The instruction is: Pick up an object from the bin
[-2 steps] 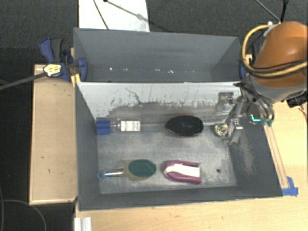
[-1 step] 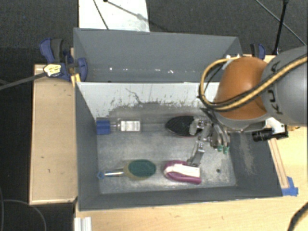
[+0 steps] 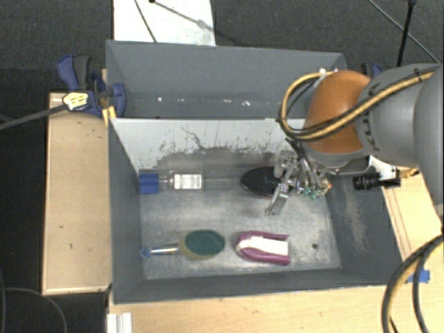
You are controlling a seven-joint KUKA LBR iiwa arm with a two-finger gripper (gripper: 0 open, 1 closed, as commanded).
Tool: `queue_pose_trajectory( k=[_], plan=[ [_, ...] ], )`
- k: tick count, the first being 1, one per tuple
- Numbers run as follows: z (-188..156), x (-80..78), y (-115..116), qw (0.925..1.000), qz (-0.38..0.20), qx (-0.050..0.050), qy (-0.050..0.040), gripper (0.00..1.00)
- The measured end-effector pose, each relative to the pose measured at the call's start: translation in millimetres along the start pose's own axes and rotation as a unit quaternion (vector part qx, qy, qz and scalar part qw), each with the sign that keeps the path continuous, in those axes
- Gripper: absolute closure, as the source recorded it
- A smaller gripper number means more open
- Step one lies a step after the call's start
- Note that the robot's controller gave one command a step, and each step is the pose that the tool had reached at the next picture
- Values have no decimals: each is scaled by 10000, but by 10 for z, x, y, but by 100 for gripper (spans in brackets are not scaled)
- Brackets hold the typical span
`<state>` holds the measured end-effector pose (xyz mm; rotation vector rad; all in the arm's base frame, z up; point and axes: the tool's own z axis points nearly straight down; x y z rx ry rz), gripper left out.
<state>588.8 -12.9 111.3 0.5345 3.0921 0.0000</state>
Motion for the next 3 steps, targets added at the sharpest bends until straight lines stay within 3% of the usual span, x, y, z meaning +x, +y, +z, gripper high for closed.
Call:
queue_pose_trajectory(
  k=[1, 3],
  plan=[
    [297, -49, 27, 9999, 127, -22, -84, 0],
    [282, -28, 175, 9998, -183, -12, -94, 0]
  ],
)
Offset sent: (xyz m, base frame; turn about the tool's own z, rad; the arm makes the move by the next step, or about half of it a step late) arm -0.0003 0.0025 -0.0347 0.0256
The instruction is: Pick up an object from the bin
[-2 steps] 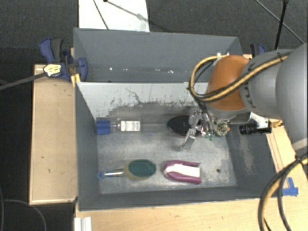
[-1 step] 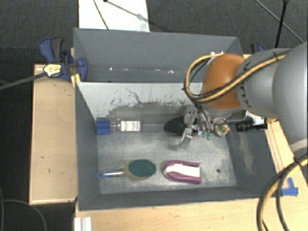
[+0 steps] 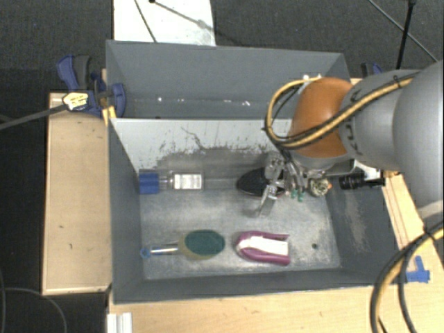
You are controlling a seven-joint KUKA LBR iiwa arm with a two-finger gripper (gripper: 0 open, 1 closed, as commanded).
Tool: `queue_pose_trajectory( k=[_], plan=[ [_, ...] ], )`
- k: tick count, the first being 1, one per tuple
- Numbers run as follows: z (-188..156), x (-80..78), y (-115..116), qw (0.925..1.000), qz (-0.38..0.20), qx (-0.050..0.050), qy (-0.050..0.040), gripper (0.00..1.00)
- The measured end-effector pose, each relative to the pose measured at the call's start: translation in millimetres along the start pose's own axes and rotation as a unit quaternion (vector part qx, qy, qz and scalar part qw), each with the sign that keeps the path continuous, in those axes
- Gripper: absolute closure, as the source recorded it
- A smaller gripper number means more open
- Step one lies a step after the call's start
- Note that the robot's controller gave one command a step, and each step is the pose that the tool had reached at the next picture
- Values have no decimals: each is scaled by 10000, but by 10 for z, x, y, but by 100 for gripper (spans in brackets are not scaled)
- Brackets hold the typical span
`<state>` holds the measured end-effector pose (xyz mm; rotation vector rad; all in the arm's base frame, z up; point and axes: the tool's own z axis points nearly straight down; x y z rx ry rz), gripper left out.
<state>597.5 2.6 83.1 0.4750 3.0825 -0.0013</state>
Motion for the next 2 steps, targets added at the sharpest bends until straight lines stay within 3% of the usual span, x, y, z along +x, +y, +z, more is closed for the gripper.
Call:
queue_pose_trajectory(
  k=[2],
  plan=[
    [29, 55, -21, 9999, 150, -8, 26, 0]
  ],
)
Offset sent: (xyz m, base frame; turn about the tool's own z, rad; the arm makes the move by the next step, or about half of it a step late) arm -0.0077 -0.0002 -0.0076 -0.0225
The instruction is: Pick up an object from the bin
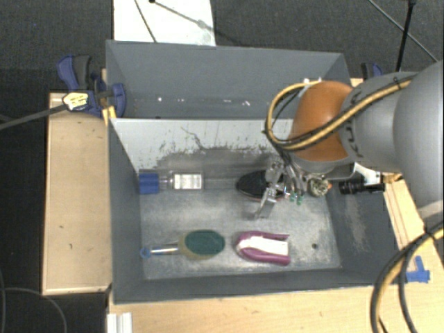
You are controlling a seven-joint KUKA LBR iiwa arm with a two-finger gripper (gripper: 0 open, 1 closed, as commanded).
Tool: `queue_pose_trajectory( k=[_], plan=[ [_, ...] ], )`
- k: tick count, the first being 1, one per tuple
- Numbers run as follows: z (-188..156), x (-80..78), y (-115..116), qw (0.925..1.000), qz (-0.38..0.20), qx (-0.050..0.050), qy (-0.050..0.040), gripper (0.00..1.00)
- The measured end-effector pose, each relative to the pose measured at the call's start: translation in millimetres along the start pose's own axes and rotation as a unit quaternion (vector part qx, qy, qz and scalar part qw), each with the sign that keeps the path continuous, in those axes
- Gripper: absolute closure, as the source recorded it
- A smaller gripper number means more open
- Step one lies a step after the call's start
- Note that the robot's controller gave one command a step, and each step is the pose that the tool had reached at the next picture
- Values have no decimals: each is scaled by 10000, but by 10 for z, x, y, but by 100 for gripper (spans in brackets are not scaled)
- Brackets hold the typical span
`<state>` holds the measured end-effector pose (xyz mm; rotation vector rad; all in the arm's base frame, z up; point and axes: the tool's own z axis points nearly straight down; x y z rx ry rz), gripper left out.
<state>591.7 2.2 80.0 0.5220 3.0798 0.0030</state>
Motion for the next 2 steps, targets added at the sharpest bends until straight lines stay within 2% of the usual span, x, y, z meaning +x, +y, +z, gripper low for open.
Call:
queue_pose_trajectory(
  k=[1, 2],
  plan=[
    [14, 30, 6, 10000, -16, 5, 44, 100],
    [-802, 212, -113, 9999, -97, 8, 39, 100]
  ],
)
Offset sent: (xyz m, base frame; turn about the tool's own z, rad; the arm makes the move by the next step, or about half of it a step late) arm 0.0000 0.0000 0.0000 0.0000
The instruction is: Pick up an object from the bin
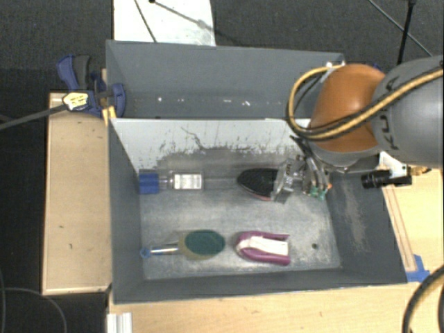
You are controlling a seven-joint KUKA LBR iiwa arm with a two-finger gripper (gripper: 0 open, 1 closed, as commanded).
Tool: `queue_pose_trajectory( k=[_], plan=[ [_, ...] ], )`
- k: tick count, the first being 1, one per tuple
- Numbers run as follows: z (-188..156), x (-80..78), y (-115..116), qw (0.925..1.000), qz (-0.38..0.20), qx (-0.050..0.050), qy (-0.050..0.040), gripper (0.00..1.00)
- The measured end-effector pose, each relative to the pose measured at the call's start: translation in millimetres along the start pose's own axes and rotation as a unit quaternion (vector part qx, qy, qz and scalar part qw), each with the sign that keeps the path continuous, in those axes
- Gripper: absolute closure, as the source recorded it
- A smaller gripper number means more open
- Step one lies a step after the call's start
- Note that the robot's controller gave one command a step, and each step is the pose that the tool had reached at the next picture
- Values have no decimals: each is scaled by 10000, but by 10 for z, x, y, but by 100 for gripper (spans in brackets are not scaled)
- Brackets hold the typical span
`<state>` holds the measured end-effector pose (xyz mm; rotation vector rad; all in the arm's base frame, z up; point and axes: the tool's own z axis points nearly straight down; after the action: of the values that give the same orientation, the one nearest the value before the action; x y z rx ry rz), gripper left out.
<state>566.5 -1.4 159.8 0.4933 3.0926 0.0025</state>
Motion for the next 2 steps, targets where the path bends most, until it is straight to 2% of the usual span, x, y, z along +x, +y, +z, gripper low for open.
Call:
queue_pose_trajectory(
  k=[1, 2],
  plan=[
    [48, 11, -2, 10000, -4, 12, 35, 0],
    [824, -199, -37, 9970, 770, 4, -9, 0]
  ],
)
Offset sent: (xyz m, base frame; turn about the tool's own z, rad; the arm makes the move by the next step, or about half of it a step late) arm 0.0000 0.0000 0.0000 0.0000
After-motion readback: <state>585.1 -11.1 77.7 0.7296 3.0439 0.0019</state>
